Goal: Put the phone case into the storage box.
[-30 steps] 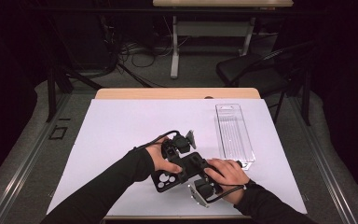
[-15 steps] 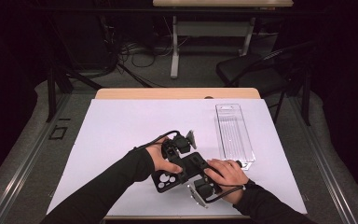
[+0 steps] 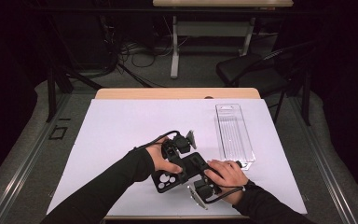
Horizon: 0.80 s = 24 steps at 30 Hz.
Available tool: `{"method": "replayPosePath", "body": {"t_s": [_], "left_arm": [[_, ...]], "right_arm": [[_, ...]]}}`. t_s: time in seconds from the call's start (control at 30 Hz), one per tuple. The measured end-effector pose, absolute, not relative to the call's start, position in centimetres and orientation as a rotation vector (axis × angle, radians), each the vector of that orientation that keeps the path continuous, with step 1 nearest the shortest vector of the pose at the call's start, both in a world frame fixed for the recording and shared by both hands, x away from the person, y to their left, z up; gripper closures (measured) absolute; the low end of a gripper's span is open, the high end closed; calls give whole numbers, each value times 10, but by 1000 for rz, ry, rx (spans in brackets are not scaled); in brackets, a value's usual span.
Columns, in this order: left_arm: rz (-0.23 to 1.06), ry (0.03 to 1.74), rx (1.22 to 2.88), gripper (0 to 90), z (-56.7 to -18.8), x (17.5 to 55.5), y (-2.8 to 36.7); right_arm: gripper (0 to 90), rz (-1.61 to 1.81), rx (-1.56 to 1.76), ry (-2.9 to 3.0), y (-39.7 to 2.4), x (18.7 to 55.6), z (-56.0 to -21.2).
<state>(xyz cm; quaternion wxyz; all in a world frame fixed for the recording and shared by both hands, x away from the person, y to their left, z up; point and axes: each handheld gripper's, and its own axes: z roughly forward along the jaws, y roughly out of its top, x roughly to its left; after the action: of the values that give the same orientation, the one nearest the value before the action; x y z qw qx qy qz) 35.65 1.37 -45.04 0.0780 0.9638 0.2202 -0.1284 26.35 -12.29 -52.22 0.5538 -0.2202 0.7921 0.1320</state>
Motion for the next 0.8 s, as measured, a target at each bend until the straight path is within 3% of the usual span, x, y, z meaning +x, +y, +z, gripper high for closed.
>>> {"method": "replayPosePath", "body": {"t_s": [0.8], "left_arm": [[-412, 662, 2878, 140, -452, 358, 15]], "right_arm": [[858, 324, -527, 1870, -122, 263, -525]]}}
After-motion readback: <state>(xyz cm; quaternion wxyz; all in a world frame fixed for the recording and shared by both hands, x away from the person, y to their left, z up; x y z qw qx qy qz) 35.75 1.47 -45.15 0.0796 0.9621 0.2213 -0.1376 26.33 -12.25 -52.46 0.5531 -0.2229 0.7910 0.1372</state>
